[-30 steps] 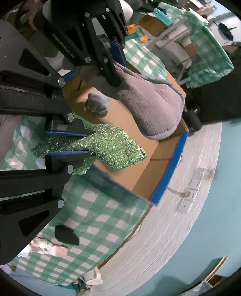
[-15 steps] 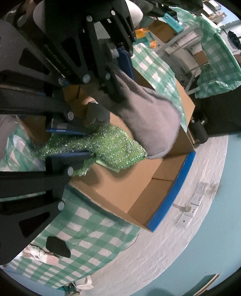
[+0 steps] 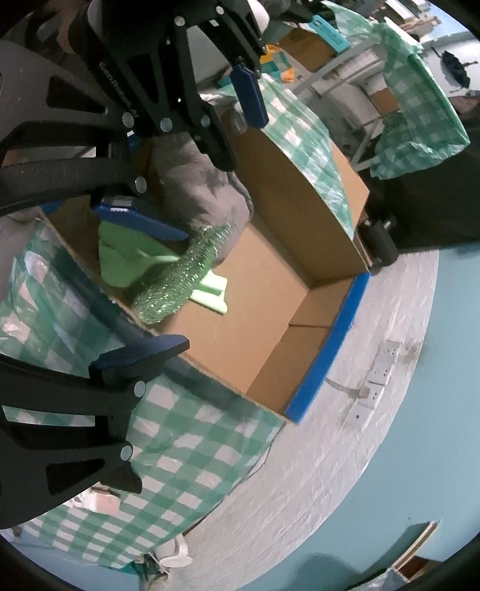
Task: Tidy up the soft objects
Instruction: 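Open both tools to drop the towel and scrubber into the box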
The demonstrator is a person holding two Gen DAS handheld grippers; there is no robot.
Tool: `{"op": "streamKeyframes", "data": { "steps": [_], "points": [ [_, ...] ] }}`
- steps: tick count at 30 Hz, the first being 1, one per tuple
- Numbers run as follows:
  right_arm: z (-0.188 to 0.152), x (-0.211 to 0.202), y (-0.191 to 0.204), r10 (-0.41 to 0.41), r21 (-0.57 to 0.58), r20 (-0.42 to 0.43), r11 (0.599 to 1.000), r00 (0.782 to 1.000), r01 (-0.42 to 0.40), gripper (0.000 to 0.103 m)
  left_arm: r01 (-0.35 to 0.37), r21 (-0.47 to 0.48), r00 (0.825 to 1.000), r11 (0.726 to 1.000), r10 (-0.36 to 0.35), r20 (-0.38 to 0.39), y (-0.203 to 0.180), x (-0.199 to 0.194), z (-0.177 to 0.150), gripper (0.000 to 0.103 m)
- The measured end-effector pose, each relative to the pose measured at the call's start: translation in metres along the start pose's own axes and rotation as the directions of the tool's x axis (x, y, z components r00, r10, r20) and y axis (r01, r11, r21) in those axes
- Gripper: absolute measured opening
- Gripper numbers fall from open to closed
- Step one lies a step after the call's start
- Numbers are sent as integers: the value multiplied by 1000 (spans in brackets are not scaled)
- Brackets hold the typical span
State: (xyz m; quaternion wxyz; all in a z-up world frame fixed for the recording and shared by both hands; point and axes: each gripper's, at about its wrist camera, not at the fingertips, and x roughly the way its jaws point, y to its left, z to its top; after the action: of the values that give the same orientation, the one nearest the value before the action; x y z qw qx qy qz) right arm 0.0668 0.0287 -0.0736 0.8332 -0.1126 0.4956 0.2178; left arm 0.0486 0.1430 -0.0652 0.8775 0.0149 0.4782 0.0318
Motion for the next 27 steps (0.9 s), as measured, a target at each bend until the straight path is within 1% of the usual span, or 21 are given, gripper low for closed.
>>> {"op": "streamKeyframes", "data": {
  "steps": [4, 8, 13, 20, 23, 27],
  "points": [
    [-2, -6, -6, -15, 10, 8, 1000, 1000, 15, 58, -2, 16, 1000, 1000, 2, 3, -4, -2, 0, 51],
    [-7, -10, -12, -28, 17, 12, 999, 1000, 28, 60, 2, 31, 1000, 1000, -2, 10, -10, -6, 1, 59],
    [-15, -15, -23, -39, 35, 16, 999, 999, 38, 60, 7, 55, 1000, 998, -9, 26, -21, -13, 1, 66],
    [-25, -26, -43, -49, 79, 28, 996, 998, 47, 61, 13, 105, 999, 994, -18, 42, -43, -21, 2, 67],
    [-31, -33, -53, -55, 93, 35, 994, 998, 51, 61, 17, 125, 999, 992, -22, 43, -52, -22, 1, 70],
    [-38, -40, -62, -72, 105, 40, 992, 997, 68, 61, 24, 152, 998, 988, -32, 46, -66, -25, 0, 71]
  ]
}}
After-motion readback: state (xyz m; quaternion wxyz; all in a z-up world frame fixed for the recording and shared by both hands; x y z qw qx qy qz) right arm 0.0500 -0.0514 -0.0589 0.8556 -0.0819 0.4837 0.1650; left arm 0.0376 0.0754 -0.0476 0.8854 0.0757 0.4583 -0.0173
